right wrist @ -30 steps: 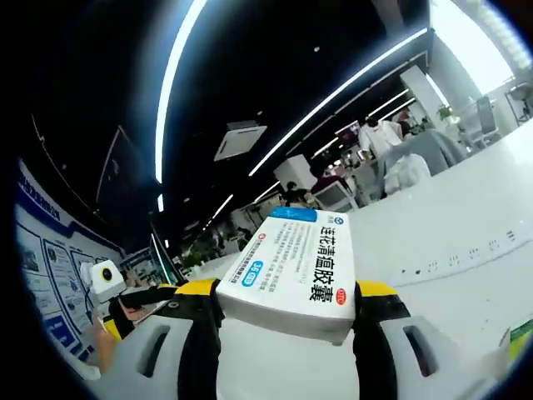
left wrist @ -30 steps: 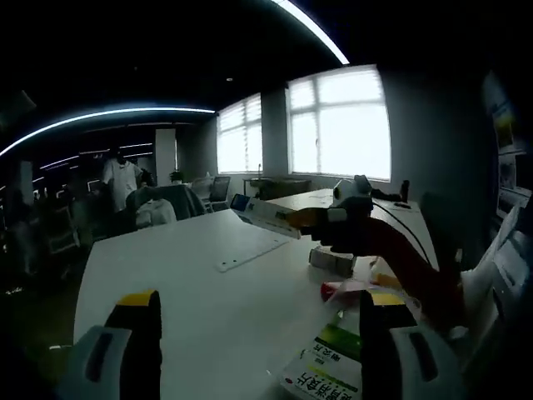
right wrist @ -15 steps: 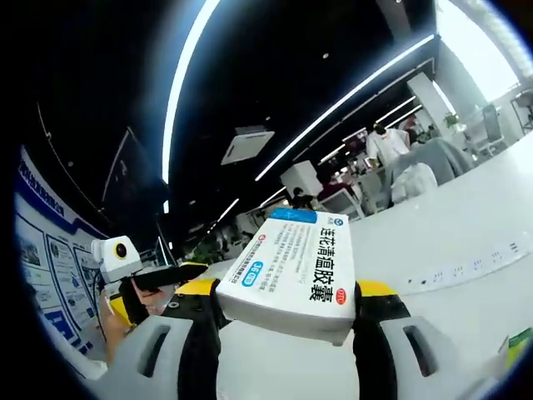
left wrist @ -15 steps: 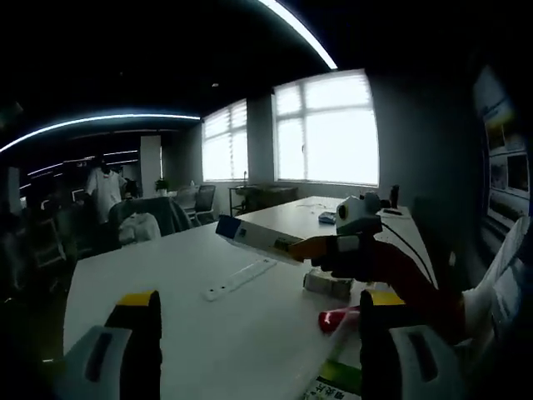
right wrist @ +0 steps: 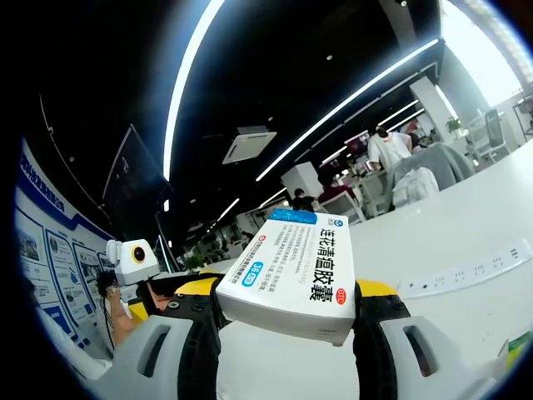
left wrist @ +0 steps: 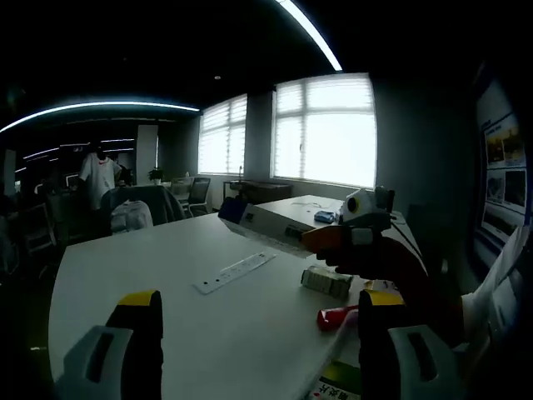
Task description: Arrange the small medicine boxes into an aligned row inside the storage area until every box is upright, visible, and separated from the surrounding clutter.
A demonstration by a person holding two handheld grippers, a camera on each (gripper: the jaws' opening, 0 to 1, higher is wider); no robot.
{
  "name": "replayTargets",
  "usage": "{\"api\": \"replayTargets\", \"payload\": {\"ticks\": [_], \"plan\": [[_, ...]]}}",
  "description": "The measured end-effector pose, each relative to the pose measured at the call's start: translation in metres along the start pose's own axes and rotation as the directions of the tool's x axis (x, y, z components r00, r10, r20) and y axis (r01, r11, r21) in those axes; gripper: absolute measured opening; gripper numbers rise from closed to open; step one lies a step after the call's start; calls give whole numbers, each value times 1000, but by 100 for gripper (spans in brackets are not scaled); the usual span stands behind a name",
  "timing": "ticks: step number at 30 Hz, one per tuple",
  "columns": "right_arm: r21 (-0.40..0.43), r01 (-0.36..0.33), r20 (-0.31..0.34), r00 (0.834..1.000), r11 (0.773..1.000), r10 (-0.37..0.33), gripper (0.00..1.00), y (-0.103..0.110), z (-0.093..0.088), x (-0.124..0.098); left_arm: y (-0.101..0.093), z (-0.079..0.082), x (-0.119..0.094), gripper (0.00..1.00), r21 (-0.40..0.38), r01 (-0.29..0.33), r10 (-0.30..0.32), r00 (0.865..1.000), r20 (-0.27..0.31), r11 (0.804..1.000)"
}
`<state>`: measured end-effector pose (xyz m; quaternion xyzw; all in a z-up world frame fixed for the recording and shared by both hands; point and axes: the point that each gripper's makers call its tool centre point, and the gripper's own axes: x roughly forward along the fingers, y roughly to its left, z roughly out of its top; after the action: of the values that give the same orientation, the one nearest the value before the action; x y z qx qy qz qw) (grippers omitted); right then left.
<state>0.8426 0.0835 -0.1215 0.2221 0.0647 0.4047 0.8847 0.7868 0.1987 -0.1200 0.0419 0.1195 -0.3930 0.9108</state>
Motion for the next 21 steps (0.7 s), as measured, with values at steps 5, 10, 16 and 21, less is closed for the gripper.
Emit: {"api": "replayTargets", "payload": {"ticks": [5, 10, 16, 21], "plan": [[-1, -2, 7, 1000, 1000, 2, 61, 1, 3, -1, 1, -1, 0, 97, -25, 13, -13, 1000, 6, 1000], [-15, 2, 11, 1000, 1000, -2, 61, 8, 3, 0, -3, -3, 4, 97, -40, 24, -24, 1000, 2, 999], [-40, -2, 8, 1000, 999, 2, 61, 13, 3, 4, -10, -1, 6, 96, -53, 47, -46, 999, 17, 998], [-41, -2, 3, 1000, 999, 2, 61, 14, 1, 5, -11, -8, 13, 95, -74, 52, -52, 999, 7, 996]]}}
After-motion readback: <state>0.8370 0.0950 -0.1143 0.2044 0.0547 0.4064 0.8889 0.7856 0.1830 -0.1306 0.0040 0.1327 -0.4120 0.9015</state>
